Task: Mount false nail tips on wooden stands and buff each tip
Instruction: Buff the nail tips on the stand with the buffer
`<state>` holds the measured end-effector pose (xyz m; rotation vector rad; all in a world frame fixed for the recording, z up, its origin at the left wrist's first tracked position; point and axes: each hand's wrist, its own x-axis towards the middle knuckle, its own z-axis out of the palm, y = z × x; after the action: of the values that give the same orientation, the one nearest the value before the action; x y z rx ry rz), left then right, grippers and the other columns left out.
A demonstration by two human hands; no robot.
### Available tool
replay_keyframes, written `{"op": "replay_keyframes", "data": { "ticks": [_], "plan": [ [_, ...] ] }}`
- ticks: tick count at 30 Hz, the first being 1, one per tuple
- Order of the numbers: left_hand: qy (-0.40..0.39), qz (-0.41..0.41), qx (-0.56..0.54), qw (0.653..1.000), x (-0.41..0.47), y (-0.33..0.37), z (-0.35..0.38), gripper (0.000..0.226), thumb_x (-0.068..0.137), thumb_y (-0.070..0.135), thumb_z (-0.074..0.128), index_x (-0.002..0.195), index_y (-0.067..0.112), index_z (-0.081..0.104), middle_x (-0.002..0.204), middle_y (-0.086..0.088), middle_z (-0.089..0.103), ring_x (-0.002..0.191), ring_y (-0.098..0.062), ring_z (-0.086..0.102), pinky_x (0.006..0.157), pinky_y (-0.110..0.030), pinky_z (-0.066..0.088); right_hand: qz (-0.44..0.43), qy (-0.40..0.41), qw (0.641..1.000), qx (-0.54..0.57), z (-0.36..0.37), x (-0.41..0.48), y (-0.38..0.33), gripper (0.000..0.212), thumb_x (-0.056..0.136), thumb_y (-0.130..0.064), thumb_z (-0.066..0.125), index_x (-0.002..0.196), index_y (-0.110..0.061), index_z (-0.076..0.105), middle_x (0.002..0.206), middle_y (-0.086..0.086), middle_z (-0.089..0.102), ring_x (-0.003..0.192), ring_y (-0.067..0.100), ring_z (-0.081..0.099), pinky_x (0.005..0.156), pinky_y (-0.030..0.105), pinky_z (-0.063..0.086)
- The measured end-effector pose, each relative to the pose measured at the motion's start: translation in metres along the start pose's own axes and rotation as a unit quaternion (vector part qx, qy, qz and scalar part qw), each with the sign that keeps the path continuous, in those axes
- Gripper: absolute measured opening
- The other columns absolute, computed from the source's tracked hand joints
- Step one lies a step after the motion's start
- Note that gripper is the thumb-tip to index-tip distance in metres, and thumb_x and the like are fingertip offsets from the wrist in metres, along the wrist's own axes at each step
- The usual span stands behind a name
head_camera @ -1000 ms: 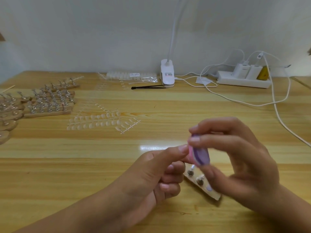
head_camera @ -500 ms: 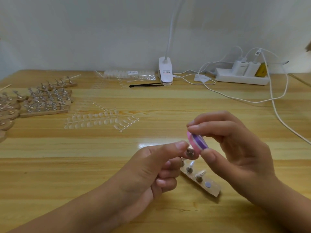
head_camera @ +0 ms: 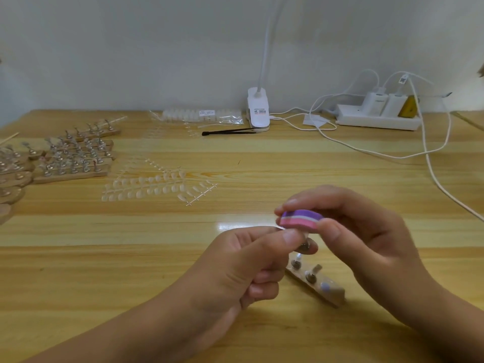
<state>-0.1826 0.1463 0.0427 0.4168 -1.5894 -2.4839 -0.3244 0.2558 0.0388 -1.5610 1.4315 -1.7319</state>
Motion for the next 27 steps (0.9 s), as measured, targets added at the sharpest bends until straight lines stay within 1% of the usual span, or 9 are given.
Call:
{"op": "replay_keyframes", "data": {
  "ticks": [4, 8, 11, 14, 16, 18, 22, 25, 27],
  "plan": [
    [0.004, 0.008, 0.000, 1.000, -0.0001, -0.0004, 0.0005, 0.020, 0.069, 0.040, 0.071, 0.062, 0.022, 0.073, 0.054, 0.013, 0.033, 0.045, -0.003, 0.027, 0.040, -0.010, 0.028, 0.000, 0.017, 1.000, 0.019, 0.0015, -0.0013, 0.0015, 0.033, 0.095, -0.041, 0.055, 0.109, -0.015, 0.071, 0.106, 0.002, 0.073, 0.100, 0.021, 0.069, 0.084, 0.025, 0.054],
    [0.003, 0.014, -0.004, 1.000, -0.0001, -0.0001, -0.0006, 0.018, 0.069, 0.039, 0.072, 0.069, 0.022, 0.076, 0.051, 0.016, 0.042, 0.044, -0.003, 0.029, 0.040, -0.009, 0.028, 0.011, 0.011, 1.000, -0.014, 0.0030, -0.0002, 0.0017, 0.030, 0.096, -0.037, 0.052, 0.109, -0.020, 0.073, 0.107, -0.009, 0.074, 0.103, 0.009, 0.068, 0.083, 0.015, 0.051],
    [0.002, 0.019, -0.014, 1.000, 0.0007, -0.0003, -0.0014, 0.020, 0.069, 0.039, 0.073, 0.073, 0.020, 0.077, 0.050, 0.016, 0.045, 0.042, -0.002, 0.031, 0.040, -0.008, 0.029, -0.016, 0.035, 0.999, -0.019, 0.0030, -0.0003, -0.0006, 0.031, 0.096, -0.042, 0.052, 0.108, -0.021, 0.072, 0.108, -0.012, 0.073, 0.103, 0.010, 0.069, 0.085, 0.017, 0.051],
    [0.008, 0.024, -0.013, 1.000, 0.0009, -0.0015, -0.0019, 0.019, 0.070, 0.039, 0.073, 0.073, 0.020, 0.077, 0.052, 0.016, 0.042, 0.043, -0.002, 0.031, 0.041, -0.009, 0.030, -0.003, 0.021, 0.999, -0.038, 0.0048, 0.0017, -0.0023, 0.030, 0.093, -0.039, 0.055, 0.109, -0.022, 0.073, 0.109, -0.013, 0.073, 0.104, 0.008, 0.067, 0.083, 0.014, 0.051],
    [0.012, 0.027, -0.015, 0.999, 0.0011, -0.0018, -0.0025, 0.020, 0.069, 0.039, 0.074, 0.072, 0.019, 0.077, 0.052, 0.016, 0.040, 0.043, -0.002, 0.030, 0.040, -0.009, 0.029, -0.013, 0.025, 0.999, -0.034, 0.0046, 0.0008, -0.0036, 0.026, 0.092, -0.030, 0.058, 0.110, -0.017, 0.072, 0.111, -0.006, 0.072, 0.109, 0.013, 0.066, 0.085, 0.016, 0.051],
    [0.008, 0.036, -0.018, 0.999, 0.0014, -0.0007, -0.0027, 0.022, 0.068, 0.041, 0.079, 0.069, 0.019, 0.076, 0.051, 0.015, 0.038, 0.042, -0.002, 0.030, 0.040, -0.009, 0.029, -0.037, 0.024, 0.999, -0.031, 0.0041, -0.0002, -0.0053, 0.025, 0.092, -0.028, 0.058, 0.109, -0.013, 0.070, 0.114, 0.000, 0.071, 0.113, 0.019, 0.064, 0.087, 0.020, 0.052],
    [0.017, 0.034, -0.018, 0.999, 0.0006, -0.0006, -0.0029, 0.023, 0.067, 0.040, 0.077, 0.069, 0.018, 0.077, 0.051, 0.015, 0.038, 0.042, -0.002, 0.030, 0.040, -0.009, 0.029, -0.016, 0.024, 0.999, -0.015, 0.0025, -0.0009, -0.0057, 0.023, 0.089, -0.025, 0.059, 0.107, -0.017, 0.072, 0.114, 0.001, 0.070, 0.113, 0.020, 0.064, 0.092, 0.022, 0.050],
    [0.011, 0.036, -0.017, 0.999, 0.0012, 0.0000, -0.0025, 0.023, 0.068, 0.042, 0.078, 0.070, 0.018, 0.077, 0.053, 0.013, 0.034, 0.043, -0.003, 0.030, 0.040, -0.009, 0.029, -0.062, 0.030, 0.997, -0.019, 0.0046, -0.0018, -0.0035, 0.026, 0.093, -0.033, 0.061, 0.111, -0.015, 0.067, 0.118, 0.004, 0.067, 0.117, 0.031, 0.061, 0.099, 0.033, 0.048],
    [0.024, 0.028, -0.031, 0.999, 0.0015, 0.0002, -0.0033, 0.024, 0.068, 0.039, 0.077, 0.074, 0.016, 0.078, 0.052, 0.013, 0.035, 0.042, -0.002, 0.030, 0.039, -0.009, 0.029, -0.058, 0.028, 0.998, -0.022, 0.0049, -0.0003, -0.0029, 0.028, 0.094, -0.037, 0.060, 0.113, -0.017, 0.066, 0.119, 0.004, 0.065, 0.118, 0.032, 0.060, 0.100, 0.036, 0.047]
  ]
}}
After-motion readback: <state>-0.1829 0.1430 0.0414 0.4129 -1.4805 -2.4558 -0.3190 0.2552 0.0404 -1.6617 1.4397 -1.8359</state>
